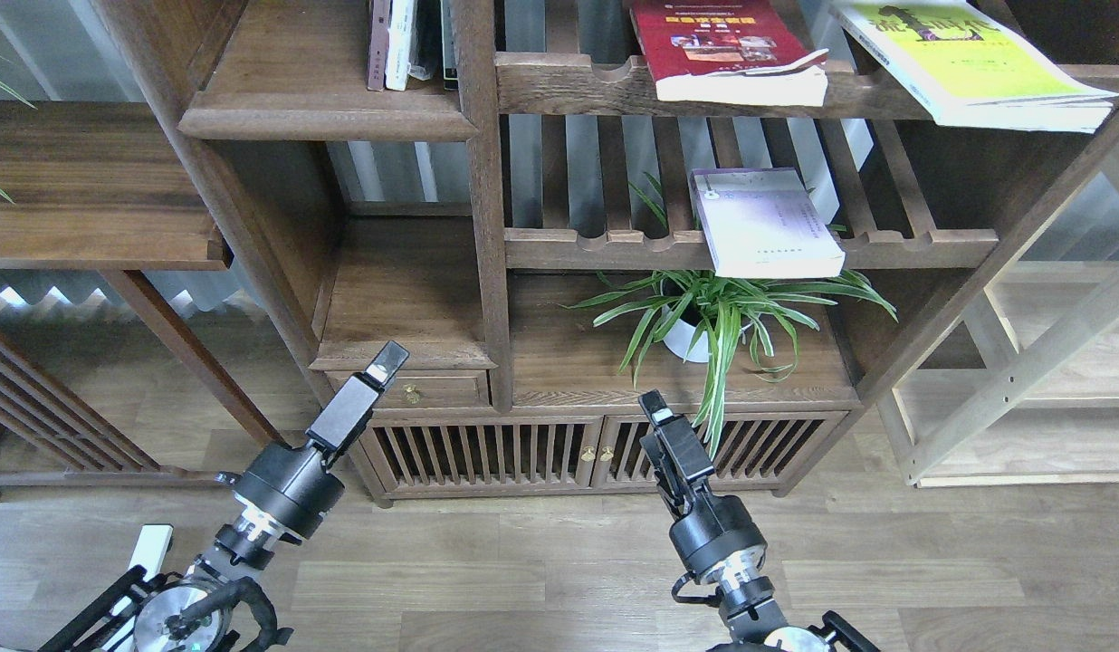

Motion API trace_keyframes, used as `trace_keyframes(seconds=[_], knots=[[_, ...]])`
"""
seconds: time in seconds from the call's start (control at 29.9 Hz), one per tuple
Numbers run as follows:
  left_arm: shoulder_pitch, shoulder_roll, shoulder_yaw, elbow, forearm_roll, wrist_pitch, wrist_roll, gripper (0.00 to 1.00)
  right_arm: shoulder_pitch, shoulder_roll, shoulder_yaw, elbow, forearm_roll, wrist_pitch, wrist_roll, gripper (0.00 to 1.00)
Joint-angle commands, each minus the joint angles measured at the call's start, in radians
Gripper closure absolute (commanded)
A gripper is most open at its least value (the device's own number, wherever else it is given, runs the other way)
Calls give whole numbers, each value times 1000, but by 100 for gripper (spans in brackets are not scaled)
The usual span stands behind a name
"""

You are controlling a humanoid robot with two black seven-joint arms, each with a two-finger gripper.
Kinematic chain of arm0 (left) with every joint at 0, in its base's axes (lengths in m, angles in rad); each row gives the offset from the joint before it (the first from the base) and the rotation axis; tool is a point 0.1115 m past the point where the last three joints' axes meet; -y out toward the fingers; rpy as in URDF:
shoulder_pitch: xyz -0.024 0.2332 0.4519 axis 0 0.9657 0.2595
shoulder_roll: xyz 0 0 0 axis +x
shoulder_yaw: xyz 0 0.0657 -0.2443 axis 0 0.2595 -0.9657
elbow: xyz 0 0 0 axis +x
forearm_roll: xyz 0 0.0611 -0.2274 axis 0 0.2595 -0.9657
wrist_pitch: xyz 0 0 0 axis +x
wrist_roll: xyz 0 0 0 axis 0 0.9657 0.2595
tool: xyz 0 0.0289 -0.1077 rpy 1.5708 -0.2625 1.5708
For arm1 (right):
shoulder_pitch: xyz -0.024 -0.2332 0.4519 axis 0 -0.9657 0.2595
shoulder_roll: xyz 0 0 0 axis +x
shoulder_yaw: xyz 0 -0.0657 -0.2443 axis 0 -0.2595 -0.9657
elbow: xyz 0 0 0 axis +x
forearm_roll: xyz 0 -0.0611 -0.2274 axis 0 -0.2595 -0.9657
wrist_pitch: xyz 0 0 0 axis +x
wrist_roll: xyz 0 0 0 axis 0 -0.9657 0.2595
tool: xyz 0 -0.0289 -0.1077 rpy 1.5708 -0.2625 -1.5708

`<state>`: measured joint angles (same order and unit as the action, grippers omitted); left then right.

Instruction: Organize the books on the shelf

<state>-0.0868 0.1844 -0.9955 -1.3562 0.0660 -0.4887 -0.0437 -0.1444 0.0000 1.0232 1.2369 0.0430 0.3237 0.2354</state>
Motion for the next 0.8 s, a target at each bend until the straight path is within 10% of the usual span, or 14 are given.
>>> trace_keyframes(seconds=[0.0, 0.77], knots=[[7, 1, 0, 8, 0, 0, -1, 0, 0, 0, 0, -7, 0, 8, 1, 0], [9, -49, 5, 92, -2, 0, -12, 0, 17, 0, 54, -102, 0, 165, -2, 0]])
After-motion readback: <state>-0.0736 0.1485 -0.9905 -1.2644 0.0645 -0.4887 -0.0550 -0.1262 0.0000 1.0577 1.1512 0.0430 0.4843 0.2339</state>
